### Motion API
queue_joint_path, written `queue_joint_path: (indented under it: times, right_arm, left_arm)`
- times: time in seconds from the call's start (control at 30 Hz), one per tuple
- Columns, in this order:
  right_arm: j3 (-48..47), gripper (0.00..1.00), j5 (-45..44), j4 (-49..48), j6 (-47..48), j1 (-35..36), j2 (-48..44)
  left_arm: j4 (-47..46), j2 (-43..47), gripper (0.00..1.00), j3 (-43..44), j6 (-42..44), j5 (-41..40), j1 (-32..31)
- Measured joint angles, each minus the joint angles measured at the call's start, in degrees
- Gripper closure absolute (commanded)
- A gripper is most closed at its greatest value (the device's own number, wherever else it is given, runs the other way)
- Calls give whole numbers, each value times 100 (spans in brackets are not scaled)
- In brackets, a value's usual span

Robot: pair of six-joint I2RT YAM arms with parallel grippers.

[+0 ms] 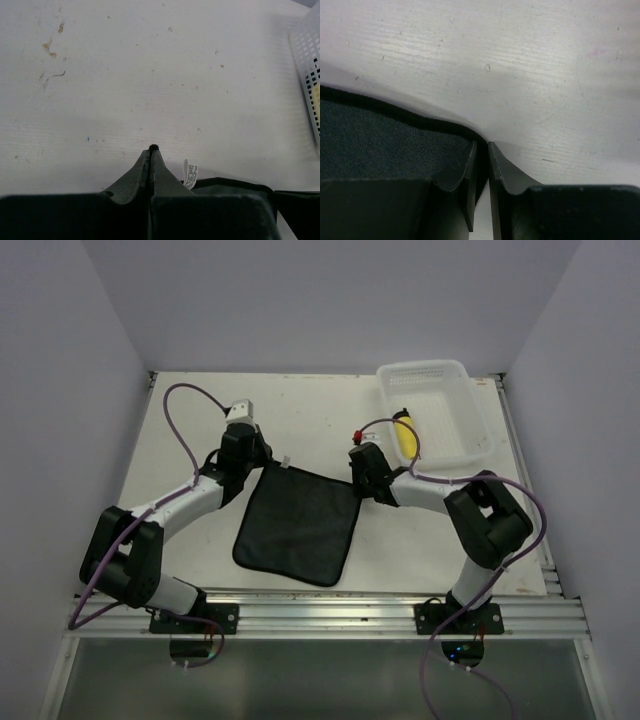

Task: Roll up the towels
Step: Flatten the towel, then fold the towel

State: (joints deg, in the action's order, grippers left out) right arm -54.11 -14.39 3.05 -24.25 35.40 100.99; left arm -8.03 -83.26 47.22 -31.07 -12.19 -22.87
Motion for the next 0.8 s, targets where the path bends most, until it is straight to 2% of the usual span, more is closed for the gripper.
queue_joint_path:
  times: [0.17,0.43,0.8]
  right_arm:
    - [0,100,-101,7,48,61,0]
    - [61,100,-118,293,129,120,-280]
    - [210,100,-125,466,442,649,-1545]
  left_arm:
    - [7,-22,100,0,-4,2,0]
    - [-4,-20,100,0,-162,254,116]
    - [-20,98,100,-269,-387,509,326]
